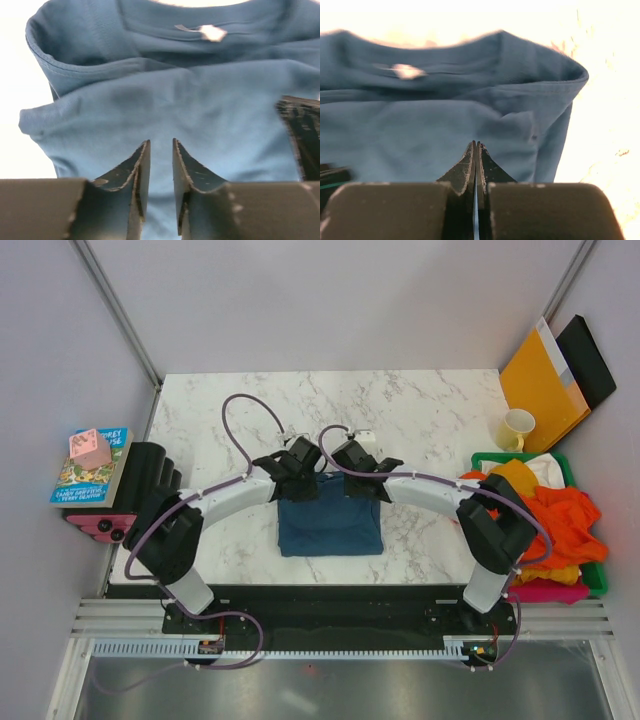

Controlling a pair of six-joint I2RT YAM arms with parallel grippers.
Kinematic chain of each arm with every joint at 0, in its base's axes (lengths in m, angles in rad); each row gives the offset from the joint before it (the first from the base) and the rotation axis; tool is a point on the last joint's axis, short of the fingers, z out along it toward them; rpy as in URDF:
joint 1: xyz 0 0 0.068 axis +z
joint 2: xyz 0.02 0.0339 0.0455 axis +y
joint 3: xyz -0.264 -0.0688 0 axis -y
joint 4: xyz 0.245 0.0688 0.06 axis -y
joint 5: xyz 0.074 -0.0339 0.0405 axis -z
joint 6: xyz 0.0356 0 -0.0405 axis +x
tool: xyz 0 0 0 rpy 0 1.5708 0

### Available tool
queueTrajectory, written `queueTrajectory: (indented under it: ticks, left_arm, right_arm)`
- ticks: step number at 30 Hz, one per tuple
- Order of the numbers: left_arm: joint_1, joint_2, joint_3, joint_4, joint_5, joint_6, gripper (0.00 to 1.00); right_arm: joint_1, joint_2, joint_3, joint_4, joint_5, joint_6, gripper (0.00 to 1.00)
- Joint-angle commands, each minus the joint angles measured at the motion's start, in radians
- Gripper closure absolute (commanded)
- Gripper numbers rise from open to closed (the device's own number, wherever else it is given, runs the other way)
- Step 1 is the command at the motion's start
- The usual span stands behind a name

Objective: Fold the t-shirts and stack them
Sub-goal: Fold the tshirt

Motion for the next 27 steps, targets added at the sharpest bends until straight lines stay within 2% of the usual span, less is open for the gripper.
queueTrajectory:
  ticks: [1,9,15,22,24,27]
  left_arm:
    - [0.025,0.063,0.006,0.039,0.003,0.039,0.71]
    - [0.087,0.117,0.023,0.067,0.012,0.068,0.71]
    - [0.123,0.145,-0.003,0.073,0.034,0.073,0.68]
    - [0.13,0.158,-0.043,0.09,0.044,0.07,0.68]
    - [0.13,0.114,-0.05,0.103,0.041,0.081,0.66]
    - [0.123,0.013,-0.069,0.123,0.021,0.096,0.55]
  right_arm:
    - [-0.031,0.055,0.002,0.003,0.028,-0.014,1.0]
    - [-0.102,0.078,-0.027,0.021,0.085,0.045,1.0]
    - [-0.166,0.092,-0.115,0.044,0.051,0.084,1.0]
    - [-0.176,0.116,-0.143,0.063,0.016,0.058,1.0]
    - [-0.165,0.054,-0.138,0.089,0.032,0.017,1.0]
    - [-0.139,-0.064,-0.123,0.127,0.077,-0.048,0.95]
